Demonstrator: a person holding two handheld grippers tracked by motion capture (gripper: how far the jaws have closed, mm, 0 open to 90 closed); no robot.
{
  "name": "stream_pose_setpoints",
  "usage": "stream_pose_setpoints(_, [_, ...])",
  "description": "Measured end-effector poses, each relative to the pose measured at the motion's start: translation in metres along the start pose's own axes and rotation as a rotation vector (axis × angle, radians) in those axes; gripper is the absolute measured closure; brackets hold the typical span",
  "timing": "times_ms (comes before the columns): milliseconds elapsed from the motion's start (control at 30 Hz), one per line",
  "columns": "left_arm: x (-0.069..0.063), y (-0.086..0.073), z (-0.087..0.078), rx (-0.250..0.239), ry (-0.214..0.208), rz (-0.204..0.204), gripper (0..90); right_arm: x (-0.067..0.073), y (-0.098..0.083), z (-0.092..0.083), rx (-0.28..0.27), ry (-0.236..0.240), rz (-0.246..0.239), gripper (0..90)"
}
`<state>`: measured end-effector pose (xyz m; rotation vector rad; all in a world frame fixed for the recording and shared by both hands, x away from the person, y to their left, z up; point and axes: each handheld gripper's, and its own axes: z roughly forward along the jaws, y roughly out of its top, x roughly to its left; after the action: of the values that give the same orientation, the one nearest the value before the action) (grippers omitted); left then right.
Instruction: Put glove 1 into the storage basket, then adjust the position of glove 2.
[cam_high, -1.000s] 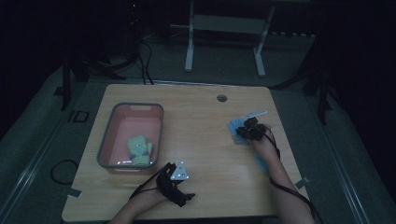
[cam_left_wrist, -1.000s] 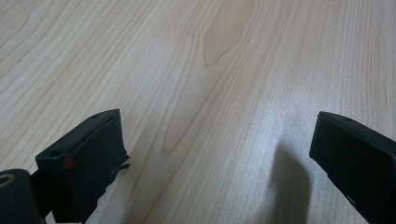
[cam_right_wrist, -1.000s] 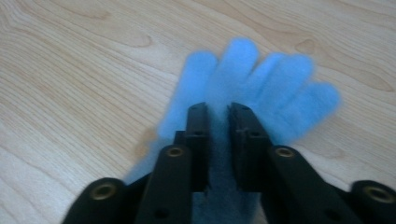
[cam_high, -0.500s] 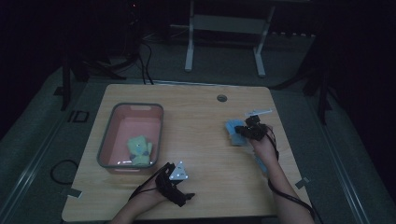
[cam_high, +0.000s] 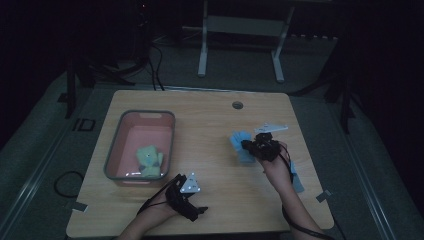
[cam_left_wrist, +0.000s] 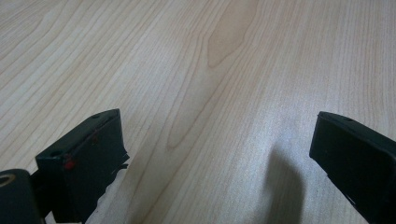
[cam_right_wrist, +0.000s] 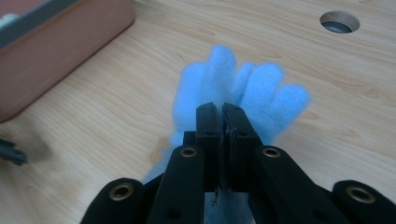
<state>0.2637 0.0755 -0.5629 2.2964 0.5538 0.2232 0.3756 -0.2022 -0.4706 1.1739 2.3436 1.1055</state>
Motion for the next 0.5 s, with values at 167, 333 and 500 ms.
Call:
stream_pose_setpoints(167, [0.0, 0.0, -0.001, -0.007, 0.002, -0.003, 3.7, 0.023, -0.006, -0.001, 0.011, -0.011, -0.013, 86.3])
stream_pose_setpoints(333, [0.0, 0.0, -0.001, -0.002, 0.0, 0.005, 3.7, 0.038, -0.02, 0.007, 0.031, 0.016, 0.02, 86.3])
stream_pose_setpoints(500, [-0.002, 0.0, -0.001, -0.006, 0.002, 0.005, 3.7, 0.049, -0.037, 0.019, 0.062, 0.002, 0.029, 86.3])
